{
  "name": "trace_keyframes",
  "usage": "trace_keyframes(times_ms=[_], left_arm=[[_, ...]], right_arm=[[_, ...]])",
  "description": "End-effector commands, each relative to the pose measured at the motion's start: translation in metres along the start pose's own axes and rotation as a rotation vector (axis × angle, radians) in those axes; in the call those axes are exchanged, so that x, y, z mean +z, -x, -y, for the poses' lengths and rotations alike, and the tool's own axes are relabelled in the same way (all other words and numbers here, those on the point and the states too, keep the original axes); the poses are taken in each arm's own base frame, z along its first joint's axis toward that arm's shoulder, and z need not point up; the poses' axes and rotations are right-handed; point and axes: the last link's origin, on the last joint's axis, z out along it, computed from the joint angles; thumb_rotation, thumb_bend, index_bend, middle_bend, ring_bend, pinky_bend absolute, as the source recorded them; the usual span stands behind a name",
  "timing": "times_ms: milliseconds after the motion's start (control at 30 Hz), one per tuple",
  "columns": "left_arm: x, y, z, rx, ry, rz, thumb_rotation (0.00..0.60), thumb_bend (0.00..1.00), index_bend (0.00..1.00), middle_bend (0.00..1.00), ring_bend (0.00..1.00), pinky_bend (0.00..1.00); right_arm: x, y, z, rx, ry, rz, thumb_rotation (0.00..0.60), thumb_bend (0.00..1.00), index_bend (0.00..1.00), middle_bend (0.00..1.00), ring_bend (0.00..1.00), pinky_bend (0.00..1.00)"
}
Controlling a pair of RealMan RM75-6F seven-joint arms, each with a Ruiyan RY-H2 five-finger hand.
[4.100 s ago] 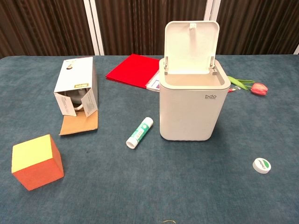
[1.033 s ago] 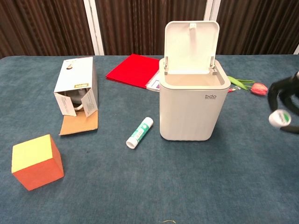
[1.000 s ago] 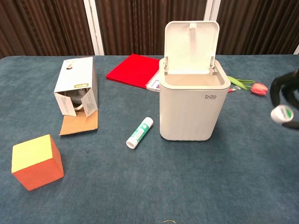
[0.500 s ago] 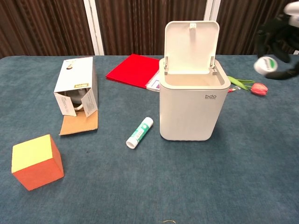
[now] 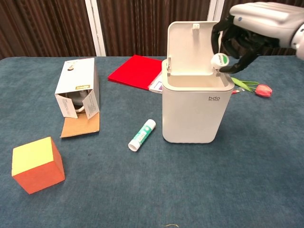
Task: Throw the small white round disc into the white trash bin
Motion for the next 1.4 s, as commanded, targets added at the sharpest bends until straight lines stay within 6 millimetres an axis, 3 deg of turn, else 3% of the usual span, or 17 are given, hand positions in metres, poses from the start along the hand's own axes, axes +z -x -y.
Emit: trace_keyframes(times_ms=[33, 133, 333, 467, 567, 733, 900, 1000, 1133, 1333, 1400], left_arm=[[0.000, 0.000, 0.000, 0.001, 0.000, 0.000, 0.600, 0.41, 0.15, 0.12, 0.17, 0.33], [0.000, 0.000, 0.000, -0.001, -0.001, 0.002, 0.600, 0.41, 0.15, 0.12, 0.17, 0.33], [0.000, 0.000, 0.000, -0.001, 0.001, -0.001, 0.600, 0.41, 0.15, 0.12, 0.17, 0.33], [0.001, 0.001, -0.001, 0.005, 0.004, 0.003, 0.600, 0.41, 0.15, 0.12, 0.17, 0.33], [0.001, 0.001, -0.001, 0.006, 0.005, 0.005, 0.600, 0.41, 0.15, 0.12, 0.17, 0.33], [0.000, 0.001, -0.002, 0.009, 0.004, 0.001, 0.600, 0.41, 0.15, 0.12, 0.17, 0.33], [0.000, 0.001, -0.003, 0.012, 0.007, -0.003, 0.600, 0.41, 0.15, 0.12, 0.17, 0.33], [-0.001, 0.000, -0.004, 0.013, 0.012, -0.007, 0.600, 0.41, 0.15, 0.12, 0.17, 0.33], [-0.001, 0.001, -0.006, 0.016, 0.025, -0.007, 0.600, 0.41, 0.15, 0.12, 0.17, 0.33], [0.000, 0.002, -0.005, 0.026, 0.013, -0.006, 0.600, 0.41, 0.15, 0.12, 0.17, 0.33], [0.000, 0.002, -0.005, 0.028, 0.010, -0.006, 0.600, 0.41, 0.15, 0.12, 0.17, 0.33]], right_arm=[[0.007, 0.005, 0.006, 0.025, -0.009, 0.005, 0.600, 0.35, 0.72, 0.83, 0.90, 0.99], [0.008, 0.007, 0.007, 0.028, -0.014, 0.002, 0.600, 0.34, 0.70, 0.83, 0.90, 0.99], [-0.003, 0.003, 0.002, -0.022, -0.011, -0.018, 0.600, 0.07, 0.52, 0.83, 0.90, 0.99], [-0.016, -0.007, -0.003, -0.055, -0.004, -0.052, 0.600, 0.03, 0.38, 0.83, 0.90, 0.99], [-0.031, -0.019, -0.010, -0.093, 0.013, -0.116, 0.600, 0.03, 0.33, 0.83, 0.90, 0.99], [-0.075, -0.038, -0.029, -0.204, 0.071, -0.285, 0.600, 0.03, 0.43, 0.83, 0.87, 0.99], [-0.129, -0.041, -0.053, -0.274, 0.178, -0.328, 0.600, 0.03, 0.49, 0.82, 0.79, 0.93], [-0.168, -0.035, -0.073, -0.294, 0.298, -0.282, 0.600, 0.03, 0.49, 0.76, 0.71, 0.86], [-0.210, -0.020, -0.100, -0.256, 0.456, -0.210, 0.600, 0.04, 0.49, 0.59, 0.53, 0.70], [-0.227, 0.002, -0.135, -0.143, 0.559, -0.134, 0.600, 0.04, 0.35, 0.30, 0.18, 0.29], [-0.227, 0.008, -0.141, -0.129, 0.569, -0.110, 0.600, 0.04, 0.30, 0.25, 0.12, 0.24]])
